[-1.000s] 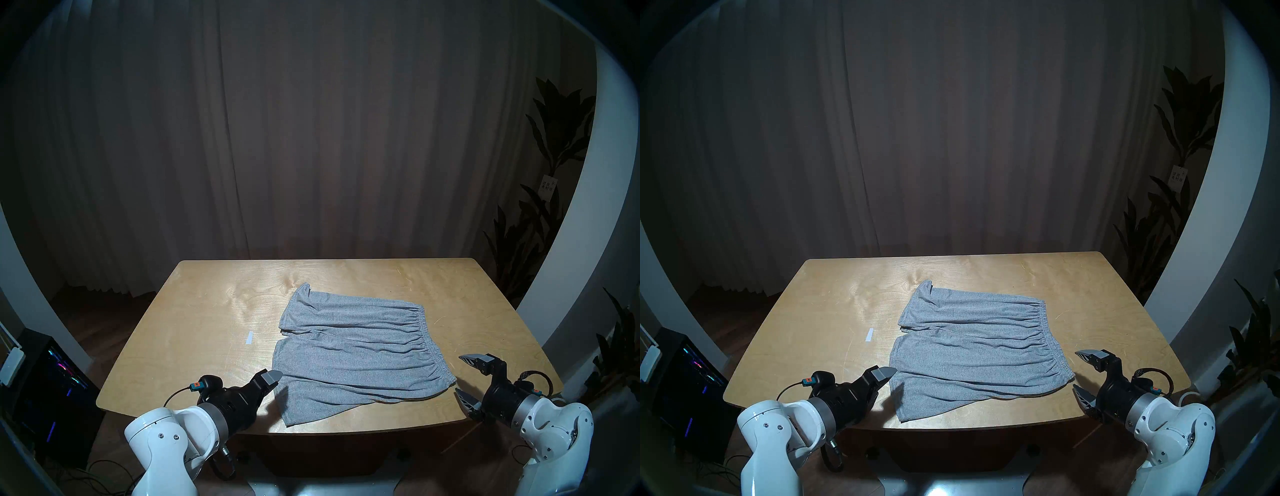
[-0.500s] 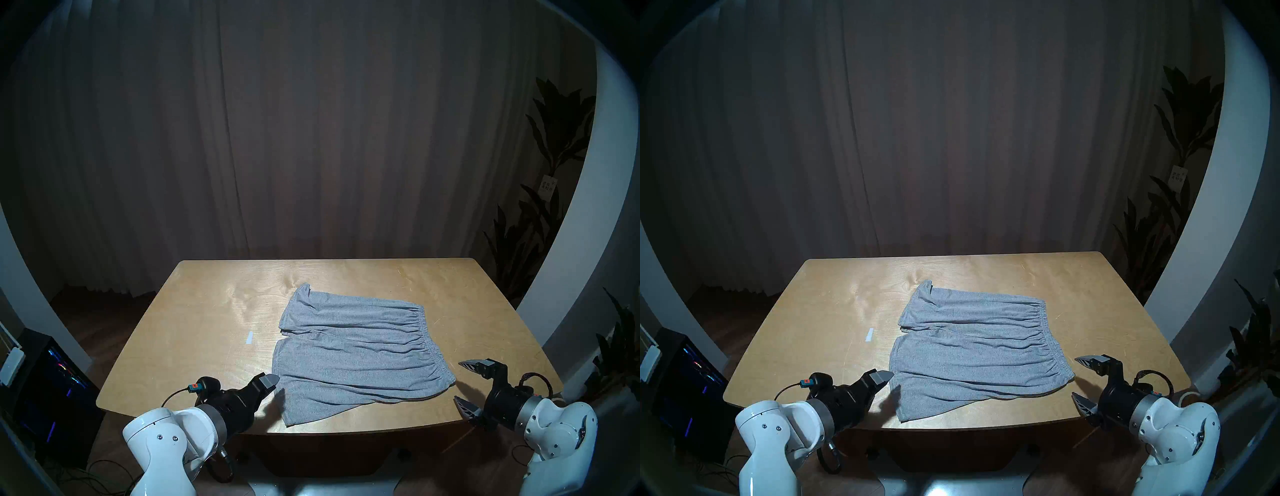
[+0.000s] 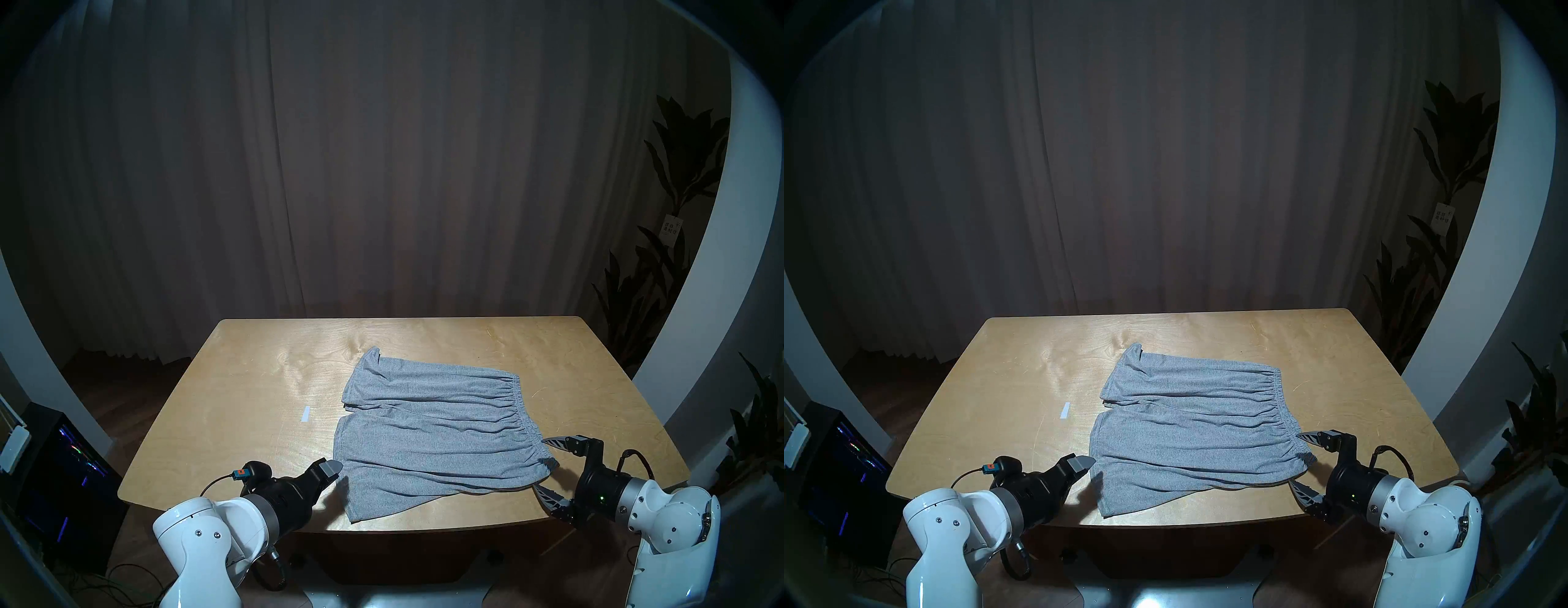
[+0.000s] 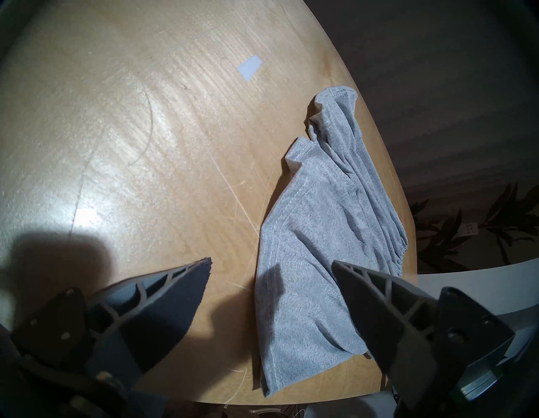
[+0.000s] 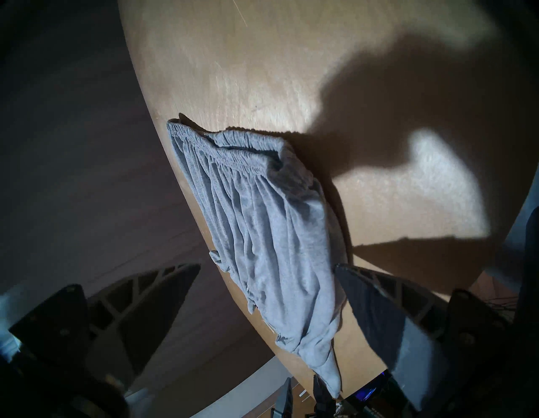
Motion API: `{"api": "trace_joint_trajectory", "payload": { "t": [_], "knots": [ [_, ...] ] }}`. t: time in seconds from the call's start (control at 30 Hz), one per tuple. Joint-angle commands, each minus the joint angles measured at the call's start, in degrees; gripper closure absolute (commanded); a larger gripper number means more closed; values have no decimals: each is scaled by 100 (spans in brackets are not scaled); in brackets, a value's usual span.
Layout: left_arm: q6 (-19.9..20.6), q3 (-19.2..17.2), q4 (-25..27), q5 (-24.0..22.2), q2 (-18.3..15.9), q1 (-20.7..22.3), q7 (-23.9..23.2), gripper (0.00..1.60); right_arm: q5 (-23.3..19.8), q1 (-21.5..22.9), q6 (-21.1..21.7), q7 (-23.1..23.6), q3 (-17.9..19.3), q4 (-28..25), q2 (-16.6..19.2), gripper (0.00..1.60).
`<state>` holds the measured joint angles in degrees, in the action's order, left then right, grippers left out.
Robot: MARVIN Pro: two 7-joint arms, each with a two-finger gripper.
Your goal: Fold the pants in half lengthwise, then in half again, and set them down flat
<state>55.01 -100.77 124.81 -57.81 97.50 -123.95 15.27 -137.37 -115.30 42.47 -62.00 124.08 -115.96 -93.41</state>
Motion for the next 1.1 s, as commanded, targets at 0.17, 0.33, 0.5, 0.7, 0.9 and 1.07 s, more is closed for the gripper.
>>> {"api": "trace_joint_trajectory", "payload": {
  "t": [0.17,0.33,0.5,0.7,0.9,1.07],
  "knots": [
    [-1,291,-400,-62,-517,298,-9,0,-1205,100,-857,-1075,-212,191,569,0],
    [-1,410,-586,-127,-775,429,-9,0,-1721,108,-1242,-1390,-290,319,836,0],
    [-1,551,-735,-286,-1066,574,-17,0,-2272,181,-1613,-1812,-375,443,1076,0],
    [-1,700,-911,-571,-1481,712,-38,0,-2731,337,-1989,-2236,-463,600,1264,0],
    [-1,813,-1054,-868,-1821,838,83,0,-2763,559,-2204,-2300,-485,735,1373,0],
    [-1,708,-1012,-958,-1814,796,98,0,-2763,719,-2254,-2300,-157,453,1427,0]
  ]
}}
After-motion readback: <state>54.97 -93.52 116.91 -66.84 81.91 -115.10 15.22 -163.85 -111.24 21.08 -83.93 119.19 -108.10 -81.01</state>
